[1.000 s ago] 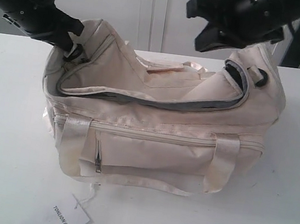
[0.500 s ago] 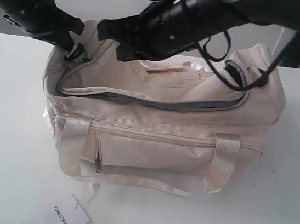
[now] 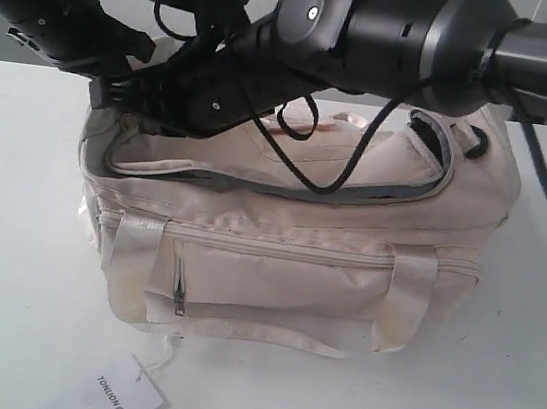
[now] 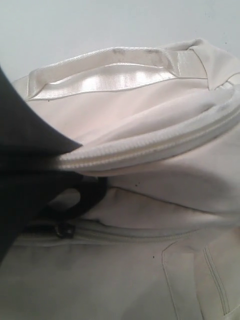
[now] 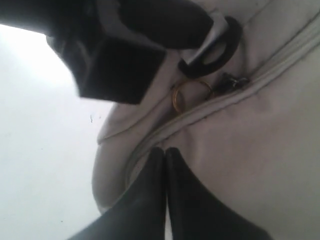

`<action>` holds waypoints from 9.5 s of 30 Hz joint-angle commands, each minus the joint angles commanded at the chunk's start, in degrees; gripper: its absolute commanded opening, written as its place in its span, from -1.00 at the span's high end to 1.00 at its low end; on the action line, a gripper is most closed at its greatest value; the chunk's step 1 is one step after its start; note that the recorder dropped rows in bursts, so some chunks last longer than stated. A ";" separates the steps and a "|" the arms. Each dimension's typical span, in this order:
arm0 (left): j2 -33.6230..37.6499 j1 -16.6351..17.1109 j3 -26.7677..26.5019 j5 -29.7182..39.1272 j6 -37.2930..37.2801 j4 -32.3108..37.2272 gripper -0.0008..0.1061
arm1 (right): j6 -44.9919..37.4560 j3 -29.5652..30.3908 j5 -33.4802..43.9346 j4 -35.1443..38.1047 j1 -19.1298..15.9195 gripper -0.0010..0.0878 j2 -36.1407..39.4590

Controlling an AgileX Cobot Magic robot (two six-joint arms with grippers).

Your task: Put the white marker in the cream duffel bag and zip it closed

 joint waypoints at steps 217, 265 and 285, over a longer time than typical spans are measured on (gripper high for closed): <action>3.07 6.19 0.00 3.01 10.77 -18.67 0.99 | 25.72 0.64 -6.84 -0.44 4.39 0.34 -0.94; 3.07 6.19 0.00 2.85 8.43 -18.73 0.99 | 25.45 0.77 2.54 -3.23 5.03 0.98 -5.25; 3.07 6.19 0.00 1.53 7.56 -19.28 0.99 | 19.46 3.57 11.16 -3.20 7.84 0.98 -4.52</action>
